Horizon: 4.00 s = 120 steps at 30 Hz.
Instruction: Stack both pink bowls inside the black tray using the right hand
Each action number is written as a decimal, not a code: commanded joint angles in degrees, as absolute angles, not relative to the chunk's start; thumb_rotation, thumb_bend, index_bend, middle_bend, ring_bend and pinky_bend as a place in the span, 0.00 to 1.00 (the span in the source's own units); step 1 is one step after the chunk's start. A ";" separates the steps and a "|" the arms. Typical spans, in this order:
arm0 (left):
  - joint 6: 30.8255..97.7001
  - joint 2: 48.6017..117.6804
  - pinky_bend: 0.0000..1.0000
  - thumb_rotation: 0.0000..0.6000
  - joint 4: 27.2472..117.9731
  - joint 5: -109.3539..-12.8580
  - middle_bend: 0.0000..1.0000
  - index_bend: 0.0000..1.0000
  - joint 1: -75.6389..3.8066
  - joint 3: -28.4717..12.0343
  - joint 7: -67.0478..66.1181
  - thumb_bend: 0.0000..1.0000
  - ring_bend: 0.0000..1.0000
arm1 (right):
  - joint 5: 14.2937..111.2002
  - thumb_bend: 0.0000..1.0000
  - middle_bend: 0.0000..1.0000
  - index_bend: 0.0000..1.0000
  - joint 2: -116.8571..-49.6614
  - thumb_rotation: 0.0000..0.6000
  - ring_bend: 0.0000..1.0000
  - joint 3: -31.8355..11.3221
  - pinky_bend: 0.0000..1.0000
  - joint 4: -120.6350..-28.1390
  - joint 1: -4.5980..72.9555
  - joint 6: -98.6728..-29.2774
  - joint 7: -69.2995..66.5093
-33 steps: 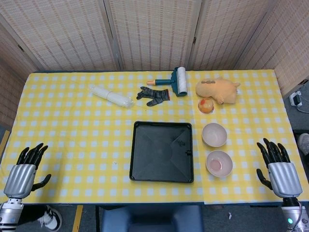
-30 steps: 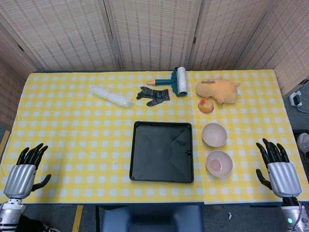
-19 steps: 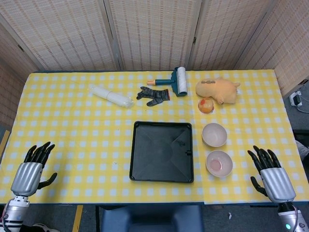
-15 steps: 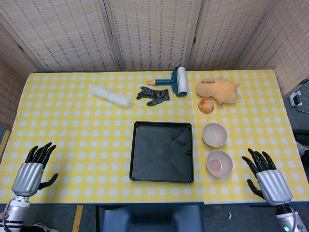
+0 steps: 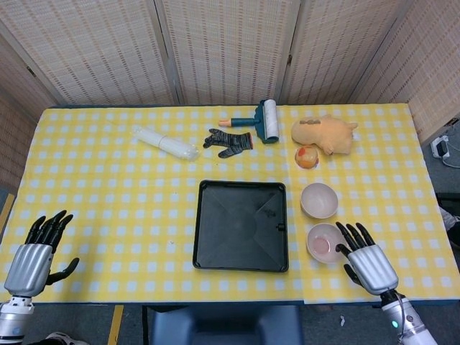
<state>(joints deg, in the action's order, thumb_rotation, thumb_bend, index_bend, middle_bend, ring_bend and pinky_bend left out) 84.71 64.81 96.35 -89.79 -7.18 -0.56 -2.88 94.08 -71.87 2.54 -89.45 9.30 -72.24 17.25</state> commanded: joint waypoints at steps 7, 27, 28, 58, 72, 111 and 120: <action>84.35 64.40 0.06 1.00 95.63 -89.26 0.07 0.00 -7.36 -0.89 -1.35 0.32 0.12 | 93.02 0.43 0.00 0.40 -74.35 1.00 0.00 3.15 0.00 -87.11 9.68 -71.41 16.56; 84.55 64.18 0.06 1.00 95.46 -89.64 0.07 0.00 -7.29 -0.85 -0.57 0.32 0.12 | 91.12 0.43 0.01 0.66 -81.03 1.00 0.00 1.63 0.00 -78.88 12.97 -69.02 13.75; 84.69 64.12 0.06 1.00 95.46 -89.63 0.07 0.00 -7.23 -0.89 -0.40 0.32 0.12 | 91.25 0.43 0.02 0.68 -81.26 1.00 0.00 1.62 0.00 -78.67 13.05 -69.27 13.58; 85.95 63.12 0.05 1.00 95.75 -89.75 0.07 0.00 -6.61 -1.14 1.16 0.32 0.12 | 89.47 0.43 0.06 0.71 -87.83 1.00 0.01 -6.50 0.00 -80.83 29.48 -58.23 12.64; 86.76 62.22 0.05 1.00 96.28 -89.49 0.07 0.00 -5.80 -1.06 0.97 0.32 0.12 | 88.27 0.43 0.06 0.71 -95.49 1.00 0.02 -7.04 0.00 -72.90 36.27 -53.87 9.41; 87.22 62.26 0.05 1.00 96.73 -90.92 0.07 0.00 -5.45 -0.80 0.57 0.32 0.12 | 79.50 0.43 0.00 0.22 -78.96 1.00 0.00 -1.53 0.00 -81.93 22.76 -67.04 12.52; 87.67 62.55 0.05 1.00 96.48 -90.24 0.07 0.00 -5.28 -1.33 0.12 0.32 0.12 | 76.38 0.43 0.00 0.30 -82.35 1.00 0.00 -3.52 0.00 -75.47 24.20 -62.74 9.37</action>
